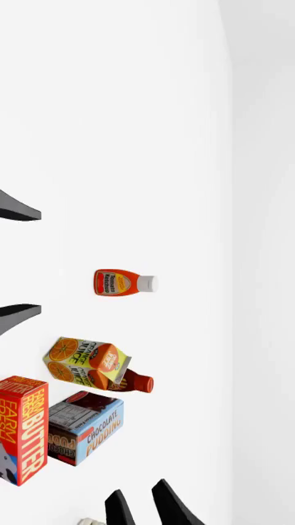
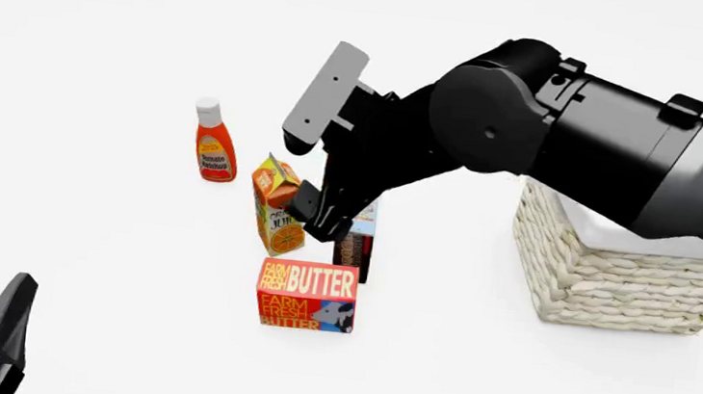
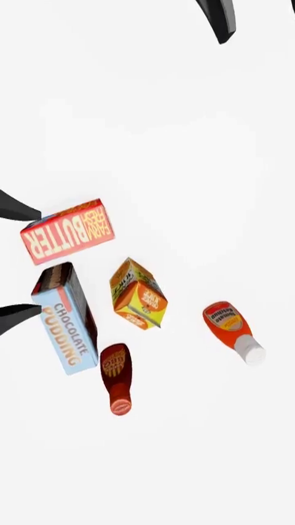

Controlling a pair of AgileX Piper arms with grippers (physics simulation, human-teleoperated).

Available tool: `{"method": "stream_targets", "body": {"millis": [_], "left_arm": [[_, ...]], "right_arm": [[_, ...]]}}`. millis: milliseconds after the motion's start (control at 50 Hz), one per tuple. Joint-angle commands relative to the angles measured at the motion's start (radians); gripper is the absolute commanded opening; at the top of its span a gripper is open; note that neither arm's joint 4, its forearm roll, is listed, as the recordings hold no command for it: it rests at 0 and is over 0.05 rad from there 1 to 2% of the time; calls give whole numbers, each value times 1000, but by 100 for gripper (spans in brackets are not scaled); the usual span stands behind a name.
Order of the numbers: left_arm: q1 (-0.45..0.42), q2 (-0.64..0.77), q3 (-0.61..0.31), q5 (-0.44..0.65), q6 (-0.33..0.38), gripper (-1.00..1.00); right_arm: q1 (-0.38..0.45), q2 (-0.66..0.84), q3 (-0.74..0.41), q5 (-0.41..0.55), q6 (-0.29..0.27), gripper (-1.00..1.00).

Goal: Pick the butter and place it in the basket.

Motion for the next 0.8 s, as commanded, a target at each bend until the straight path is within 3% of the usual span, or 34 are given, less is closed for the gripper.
{"method": "stream_targets", "body": {"millis": [20,600,800], "left_arm": [[0,0,0,0,0,100],[0,0,0,0,0,100],[0,0,0,0,0,100]], "right_arm": [[9,53,-41,10,-2,100],[57,100,-61,25,7,100],[52,178,-107,13,-6,100]]}}
